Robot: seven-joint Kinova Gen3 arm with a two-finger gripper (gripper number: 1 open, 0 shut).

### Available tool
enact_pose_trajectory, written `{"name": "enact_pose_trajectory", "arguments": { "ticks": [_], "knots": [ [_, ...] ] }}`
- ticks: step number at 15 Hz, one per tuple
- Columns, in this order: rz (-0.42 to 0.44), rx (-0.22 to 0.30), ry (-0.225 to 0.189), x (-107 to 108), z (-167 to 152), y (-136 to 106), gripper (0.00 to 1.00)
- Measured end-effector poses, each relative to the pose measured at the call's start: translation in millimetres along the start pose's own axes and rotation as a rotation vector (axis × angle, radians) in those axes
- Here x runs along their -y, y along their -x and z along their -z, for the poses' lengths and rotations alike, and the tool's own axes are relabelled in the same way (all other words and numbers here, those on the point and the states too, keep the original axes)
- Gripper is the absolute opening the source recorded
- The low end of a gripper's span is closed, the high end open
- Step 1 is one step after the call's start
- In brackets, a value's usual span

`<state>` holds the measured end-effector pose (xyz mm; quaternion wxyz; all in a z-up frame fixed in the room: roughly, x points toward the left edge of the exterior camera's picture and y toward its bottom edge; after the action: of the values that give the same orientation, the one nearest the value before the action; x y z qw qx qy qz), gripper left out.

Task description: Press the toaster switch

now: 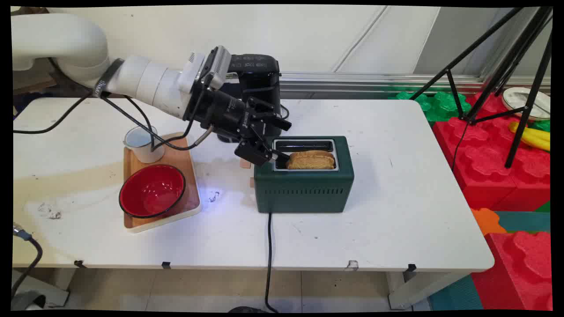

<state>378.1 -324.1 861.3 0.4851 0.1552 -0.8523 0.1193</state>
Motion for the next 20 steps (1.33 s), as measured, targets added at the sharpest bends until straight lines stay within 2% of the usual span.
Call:
{"name": "enact_pose_trajectory", "arguments": {
  "ticks": [5,11,20],
  "knots": [
    [0.005,-0.006,-0.019,-3,12,-3,1.00],
    [0.004,0.004,-0.039,-14,41,-3,1.00],
    [0.031,0.092,-0.075,-23,84,29,1.00]
  ]
}}
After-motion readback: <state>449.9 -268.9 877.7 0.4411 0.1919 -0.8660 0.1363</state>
